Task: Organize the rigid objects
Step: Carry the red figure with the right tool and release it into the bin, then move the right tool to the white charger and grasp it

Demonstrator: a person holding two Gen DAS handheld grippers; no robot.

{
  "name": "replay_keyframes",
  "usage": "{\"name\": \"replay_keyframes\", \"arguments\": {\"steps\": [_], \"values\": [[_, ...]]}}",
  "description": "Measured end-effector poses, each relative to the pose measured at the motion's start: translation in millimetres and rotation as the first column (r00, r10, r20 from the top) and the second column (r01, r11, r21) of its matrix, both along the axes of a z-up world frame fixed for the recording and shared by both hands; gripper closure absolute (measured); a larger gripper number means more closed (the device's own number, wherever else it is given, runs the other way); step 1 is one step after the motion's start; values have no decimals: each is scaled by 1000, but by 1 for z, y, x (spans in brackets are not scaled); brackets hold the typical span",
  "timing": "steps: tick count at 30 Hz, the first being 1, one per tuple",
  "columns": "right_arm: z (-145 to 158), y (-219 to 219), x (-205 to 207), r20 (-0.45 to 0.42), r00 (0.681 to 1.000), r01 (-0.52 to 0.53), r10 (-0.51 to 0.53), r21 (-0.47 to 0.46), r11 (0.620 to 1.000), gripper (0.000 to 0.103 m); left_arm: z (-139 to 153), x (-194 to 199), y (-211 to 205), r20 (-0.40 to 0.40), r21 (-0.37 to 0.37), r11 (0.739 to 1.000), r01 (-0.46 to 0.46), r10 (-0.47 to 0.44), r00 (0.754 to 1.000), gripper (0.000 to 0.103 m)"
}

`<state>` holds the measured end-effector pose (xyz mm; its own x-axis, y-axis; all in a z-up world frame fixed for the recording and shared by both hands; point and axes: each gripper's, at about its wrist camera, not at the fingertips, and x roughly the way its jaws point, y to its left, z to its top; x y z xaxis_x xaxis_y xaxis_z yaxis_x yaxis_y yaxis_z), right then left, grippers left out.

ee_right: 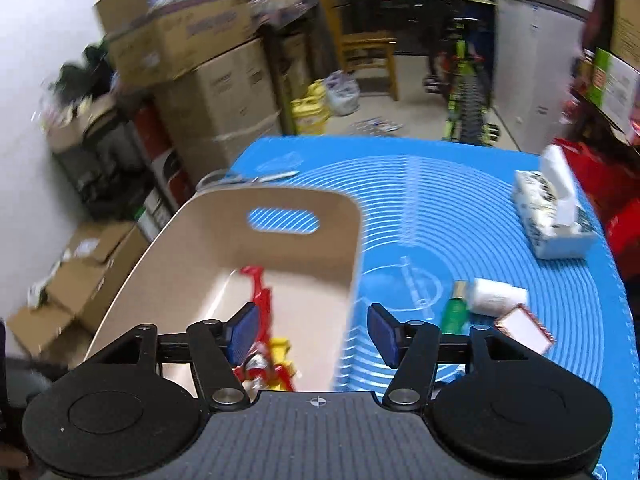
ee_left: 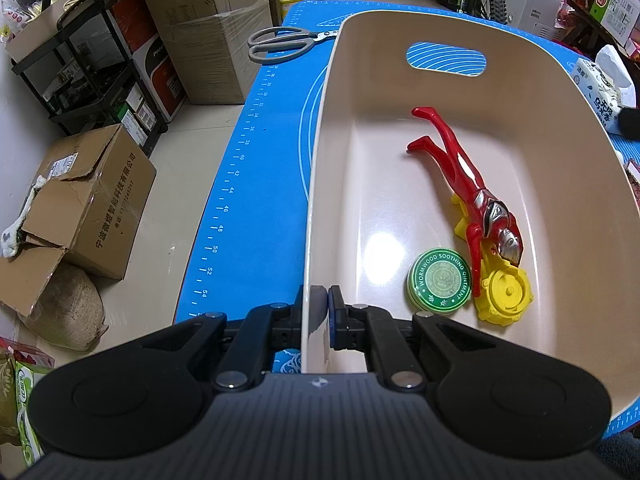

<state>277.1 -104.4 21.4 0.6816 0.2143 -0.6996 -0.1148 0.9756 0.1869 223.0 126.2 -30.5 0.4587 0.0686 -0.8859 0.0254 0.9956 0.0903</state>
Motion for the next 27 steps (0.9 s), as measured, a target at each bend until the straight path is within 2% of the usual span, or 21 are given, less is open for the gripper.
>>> {"name": "replay_keyframes", "arguments": {"steps": [6,14,23,27], "values": [[-11,-39,2,-17,994,104,-105,-47,993,28,1,0,0,-2,-2,1000,-2,2,1000,92],[-57,-86,9,-126,963,228,-237,-84,970,22,1,0,0,-2,-1,1000,-2,2,1000,92],[-107,-102,21,-234,917,316,-323,-68,946,18,1,0,0,-1,0,1000,-1,1,1000,92],[-124,-102,25,-248,900,355,-358,-57,933,18,1,0,0,-1,1,1000,-1,1,1000,92]]}}
